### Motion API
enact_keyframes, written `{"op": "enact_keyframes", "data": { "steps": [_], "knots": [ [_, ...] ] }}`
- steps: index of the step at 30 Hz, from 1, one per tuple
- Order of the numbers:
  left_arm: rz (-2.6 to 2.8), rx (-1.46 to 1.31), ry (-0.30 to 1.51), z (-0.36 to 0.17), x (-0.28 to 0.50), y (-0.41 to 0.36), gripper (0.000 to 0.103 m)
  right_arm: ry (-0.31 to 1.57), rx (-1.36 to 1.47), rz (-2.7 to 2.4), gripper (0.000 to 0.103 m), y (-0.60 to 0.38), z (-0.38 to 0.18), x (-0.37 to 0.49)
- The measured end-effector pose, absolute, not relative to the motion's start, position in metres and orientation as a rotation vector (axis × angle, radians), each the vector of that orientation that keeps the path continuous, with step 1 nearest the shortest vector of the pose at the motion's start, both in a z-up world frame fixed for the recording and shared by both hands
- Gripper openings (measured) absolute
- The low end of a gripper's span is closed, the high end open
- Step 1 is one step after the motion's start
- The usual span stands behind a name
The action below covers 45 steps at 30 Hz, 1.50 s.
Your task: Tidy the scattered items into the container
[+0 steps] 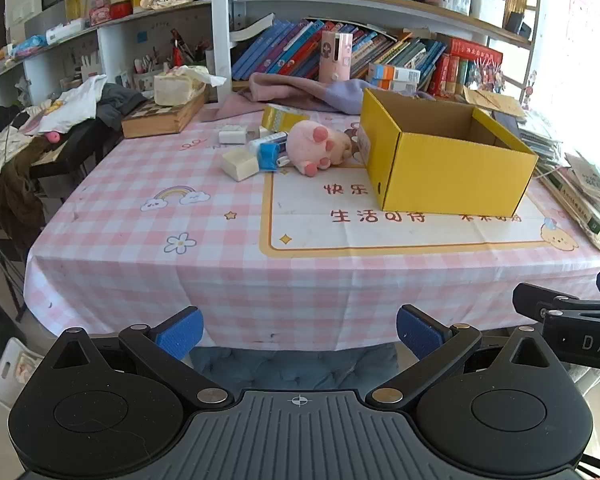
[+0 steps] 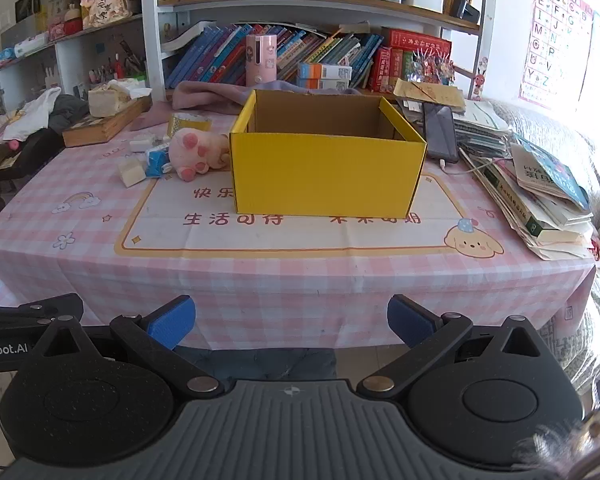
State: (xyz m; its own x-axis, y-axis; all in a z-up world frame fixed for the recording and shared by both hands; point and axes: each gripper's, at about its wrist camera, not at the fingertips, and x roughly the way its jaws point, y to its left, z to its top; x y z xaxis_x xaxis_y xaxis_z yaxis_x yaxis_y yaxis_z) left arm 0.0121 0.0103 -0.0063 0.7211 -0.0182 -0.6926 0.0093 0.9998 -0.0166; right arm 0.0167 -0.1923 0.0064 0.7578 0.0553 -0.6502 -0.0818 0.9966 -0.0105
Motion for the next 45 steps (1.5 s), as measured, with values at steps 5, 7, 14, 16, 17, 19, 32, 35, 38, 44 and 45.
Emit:
{"op": "enact_keyframes", "data": {
  "steps": [5,7,14,16,17,19,32,35,38,44,45],
  "knots": [
    [-0.013,-0.007,0.768,-0.008,0.013,0.011,0.103,0.716,-0.028,0.074,0.103,-0.193,0.003,0.019],
    [-0.013,-0.007,0.768,-0.008,0.013,0.011,0.103,0.717,-0.023,0.074,0.103,-0.195,0.003,0.018],
    [-0.005,-0.008,0.783,-0.010,0.014,0.013,0.103,0.715,-0.024,0.067,0.103,-0.193,0.004,0.016],
    [-0.003,-0.011,0.784,-0.011,0.014,0.014,0.103,0.715,-0.023,0.069,0.103,-0.194,0.004,0.017],
    [-0.003,-0.011,0.783,-0.011,0.014,0.014,0.103,0.715,-0.023,0.068,0.103,-0.194,0.004,0.017],
    [-0.005,-0.010,0.780,-0.010,0.013,0.014,0.103,0.716,-0.023,0.069,0.103,-0.193,0.005,0.017],
    [-0.014,0.003,0.781,-0.012,0.012,0.015,0.103,0.715,-0.022,0.068,0.103,-0.193,0.004,0.016],
    [-0.010,-0.001,0.783,-0.012,0.011,0.015,0.103,0.710,-0.018,0.066,0.103,-0.193,0.005,0.015],
    [-0.005,-0.008,0.786,-0.011,0.011,0.018,0.103,0.706,-0.010,0.063,0.103,-0.194,0.006,0.015],
    [0.001,-0.007,0.783,-0.011,0.010,0.021,0.103,0.700,-0.009,0.069,0.103,-0.192,0.007,0.014],
    [0.003,-0.005,0.782,-0.010,0.010,0.021,0.103,0.699,-0.010,0.070,0.102,-0.190,0.007,0.013]
  ]
}}
